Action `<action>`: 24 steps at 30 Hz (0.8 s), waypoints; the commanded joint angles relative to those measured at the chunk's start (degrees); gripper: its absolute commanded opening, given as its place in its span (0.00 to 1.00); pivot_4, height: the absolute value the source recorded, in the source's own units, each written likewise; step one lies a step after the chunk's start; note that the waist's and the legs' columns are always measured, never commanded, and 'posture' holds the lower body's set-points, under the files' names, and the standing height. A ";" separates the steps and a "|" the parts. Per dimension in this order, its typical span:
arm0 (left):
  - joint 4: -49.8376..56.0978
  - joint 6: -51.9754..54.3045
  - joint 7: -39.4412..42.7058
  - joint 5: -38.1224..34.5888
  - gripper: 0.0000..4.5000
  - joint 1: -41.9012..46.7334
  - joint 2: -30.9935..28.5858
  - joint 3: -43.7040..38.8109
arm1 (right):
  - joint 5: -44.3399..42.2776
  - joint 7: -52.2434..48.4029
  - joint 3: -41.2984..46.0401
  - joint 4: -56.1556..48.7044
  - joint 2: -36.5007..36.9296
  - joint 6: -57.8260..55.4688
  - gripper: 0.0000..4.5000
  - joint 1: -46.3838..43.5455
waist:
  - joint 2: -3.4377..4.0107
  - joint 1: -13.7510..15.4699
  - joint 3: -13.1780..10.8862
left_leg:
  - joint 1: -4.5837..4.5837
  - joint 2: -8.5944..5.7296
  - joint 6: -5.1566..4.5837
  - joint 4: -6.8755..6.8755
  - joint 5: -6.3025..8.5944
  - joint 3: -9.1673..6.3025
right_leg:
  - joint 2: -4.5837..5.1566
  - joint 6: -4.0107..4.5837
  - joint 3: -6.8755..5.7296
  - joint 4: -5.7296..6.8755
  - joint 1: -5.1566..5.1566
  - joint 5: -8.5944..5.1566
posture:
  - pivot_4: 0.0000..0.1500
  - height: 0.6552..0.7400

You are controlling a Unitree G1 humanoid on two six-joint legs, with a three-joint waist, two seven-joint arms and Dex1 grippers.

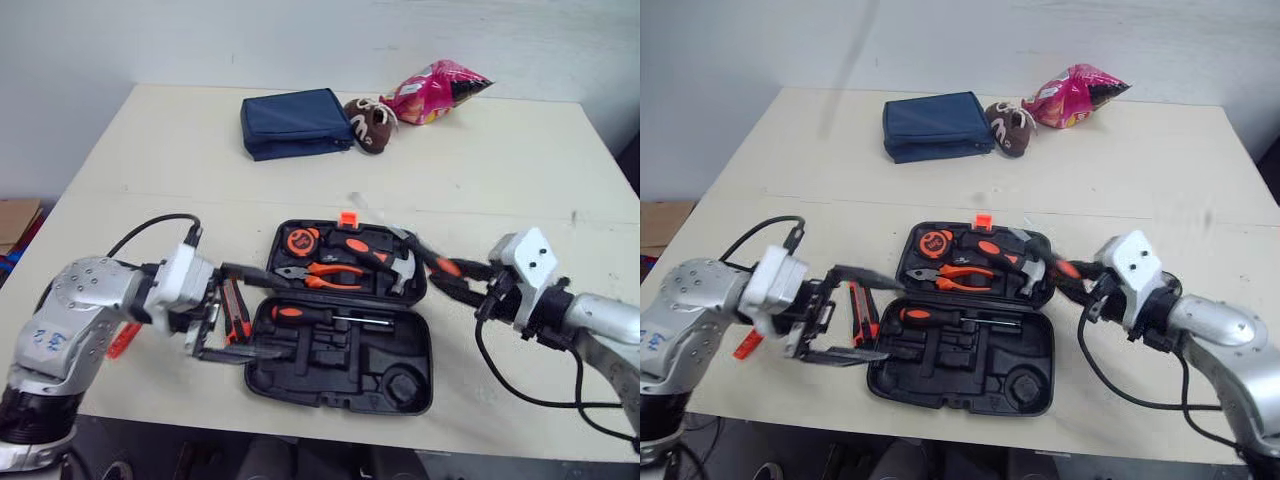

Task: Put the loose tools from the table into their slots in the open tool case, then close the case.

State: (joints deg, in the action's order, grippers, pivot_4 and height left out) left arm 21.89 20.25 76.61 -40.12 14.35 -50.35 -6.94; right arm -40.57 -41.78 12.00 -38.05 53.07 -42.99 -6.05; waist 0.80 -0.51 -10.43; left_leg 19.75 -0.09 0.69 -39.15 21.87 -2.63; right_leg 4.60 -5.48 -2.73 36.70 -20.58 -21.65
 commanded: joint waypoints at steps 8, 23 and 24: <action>-1.11 -6.42 3.38 4.62 1.00 -11.23 -2.34 -3.58 | 2.64 -3.24 -16.31 -5.44 6.22 -7.65 0.22 -5.18 | -0.06 0.84 -0.04 | 0.11 -0.11 -0.04 -0.04 0.01 -0.12 | 0.18 0.00 -0.08 -0.45 0.01 0.01 | 1.00 1.00; -1.47 -6.19 0.96 5.28 1.00 -13.70 -2.43 -4.12 | 13.50 -8.02 -22.61 -2.89 9.76 -3.64 0.22 -6.13 | -0.08 0.47 -0.03 | 0.31 -0.12 -0.03 -0.07 0.00 -0.12 | 0.16 -0.03 -0.12 -0.37 -0.17 0.02 | 1.00 1.00; -1.41 -6.18 0.78 5.32 1.00 -13.79 -2.40 -4.10 | 14.03 -8.08 -22.57 -2.74 9.99 -3.41 0.22 -6.04 | -0.08 0.47 -0.03 | 0.30 -0.12 -0.03 -0.07 0.00 -0.12 | 0.16 -0.03 -0.12 -0.38 -0.16 0.02 | 1.00 1.00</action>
State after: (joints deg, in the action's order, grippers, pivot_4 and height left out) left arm 19.76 14.32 77.59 -34.82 1.15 -52.55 -9.86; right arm -28.04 -49.44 -10.79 -40.27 62.12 -46.31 -12.25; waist 0.73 -0.04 -10.46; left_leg 20.05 -0.22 0.66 -39.22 21.87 -2.75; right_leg 4.76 -5.51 -2.86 36.32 -20.74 -21.63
